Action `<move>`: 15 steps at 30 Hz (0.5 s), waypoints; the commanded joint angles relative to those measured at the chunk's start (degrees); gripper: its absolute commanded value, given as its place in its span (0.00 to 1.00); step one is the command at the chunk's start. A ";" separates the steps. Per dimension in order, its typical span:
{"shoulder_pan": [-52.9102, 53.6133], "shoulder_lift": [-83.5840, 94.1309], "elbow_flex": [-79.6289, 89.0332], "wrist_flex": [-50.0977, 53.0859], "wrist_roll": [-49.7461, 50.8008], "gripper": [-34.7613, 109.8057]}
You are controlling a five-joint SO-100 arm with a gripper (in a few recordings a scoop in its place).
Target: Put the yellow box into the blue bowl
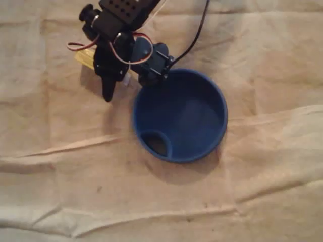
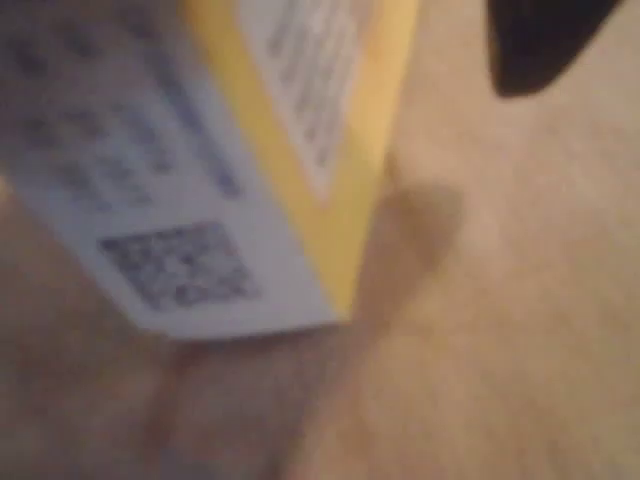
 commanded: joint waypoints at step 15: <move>0.09 1.93 -3.25 -4.22 -0.35 0.52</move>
